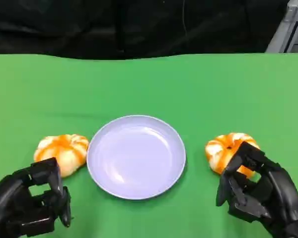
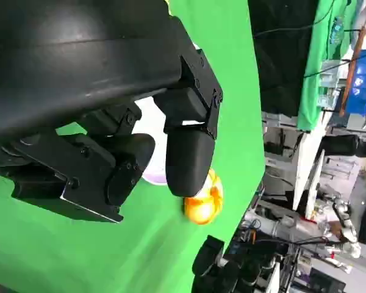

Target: Grasp the bread from the table and place it into the plate.

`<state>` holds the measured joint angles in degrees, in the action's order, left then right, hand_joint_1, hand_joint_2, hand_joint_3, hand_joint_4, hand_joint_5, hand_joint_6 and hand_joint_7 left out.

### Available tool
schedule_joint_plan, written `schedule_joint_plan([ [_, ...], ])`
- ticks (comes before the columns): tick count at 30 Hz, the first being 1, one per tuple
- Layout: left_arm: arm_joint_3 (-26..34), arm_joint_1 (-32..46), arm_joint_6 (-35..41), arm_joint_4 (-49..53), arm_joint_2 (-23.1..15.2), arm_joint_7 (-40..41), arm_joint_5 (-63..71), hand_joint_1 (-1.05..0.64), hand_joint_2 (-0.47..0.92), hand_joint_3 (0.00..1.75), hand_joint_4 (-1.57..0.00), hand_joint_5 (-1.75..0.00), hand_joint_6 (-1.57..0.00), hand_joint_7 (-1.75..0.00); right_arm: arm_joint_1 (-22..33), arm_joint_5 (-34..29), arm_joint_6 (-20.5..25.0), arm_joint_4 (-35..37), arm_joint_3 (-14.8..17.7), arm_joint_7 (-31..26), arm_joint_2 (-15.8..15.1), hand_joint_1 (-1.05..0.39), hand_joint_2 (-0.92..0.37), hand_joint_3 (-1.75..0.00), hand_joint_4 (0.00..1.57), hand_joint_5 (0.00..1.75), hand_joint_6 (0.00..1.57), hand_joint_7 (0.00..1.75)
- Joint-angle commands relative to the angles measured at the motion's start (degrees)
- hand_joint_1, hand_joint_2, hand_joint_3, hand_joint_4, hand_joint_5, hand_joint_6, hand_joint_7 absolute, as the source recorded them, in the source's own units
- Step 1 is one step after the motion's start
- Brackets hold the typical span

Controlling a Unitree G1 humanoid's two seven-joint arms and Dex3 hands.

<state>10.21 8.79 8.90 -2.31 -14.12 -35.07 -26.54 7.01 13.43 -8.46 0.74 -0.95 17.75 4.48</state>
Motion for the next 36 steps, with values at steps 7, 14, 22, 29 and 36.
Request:
schedule_joint_plan([
  [7,0.0,0.6,-0.2,-0.7,-0.7,0.7,1.0,0.12,0.69,1.21,-0.87,-1.75,-0.73,-1.75,0.1,0.3,-0.7,-0.3,0.3,-0.1,-0.6,-0.1,-0.58,-1.17,0.85,1.75,0.62,1.74],
  [14,0.0,0.7,0.2,-0.8,-0.5,0.8,1.0,0.13,0.7,1.2,-0.87,-1.75,-0.73,-1.75,0.1,0.9,-0.5,-0.3,0.4,0.4,-0.6,-0.1,-0.58,-1.17,0.84,1.75,0.61,1.74],
  [22,-2.7,1.1,-9.9,-0.8,-3.2,2.7,12.9,-0.38,0.9,0.35,-0.18,-0.39,-0.4,-0.21,-0.1,0.2,-1.1,0.1,0.3,0.0,-0.5,-0.1,-0.58,-1.16,0.84,1.75,0.61,1.75],
  [29,-3.5,1.0,-18.0,-0.1,-4.4,11.2,25.8,-0.77,0.92,0.48,0.0,-0.02,-0.21,-0.01,0.1,0.1,-0.6,-0.4,0.2,-0.4,-0.6,-0.11,-0.59,-1.15,0.84,1.75,0.61,1.74],
  [36,-5.3,-1.6,-22.0,3.1,-6.6,21.0,40.4,-0.85,0.92,0.44,0.0,0.0,-0.19,-0.01,-0.1,-0.1,-0.7,-0.1,0.3,-0.5,-0.7,-0.11,-0.59,-1.14,0.84,1.75,0.61,1.75],
])
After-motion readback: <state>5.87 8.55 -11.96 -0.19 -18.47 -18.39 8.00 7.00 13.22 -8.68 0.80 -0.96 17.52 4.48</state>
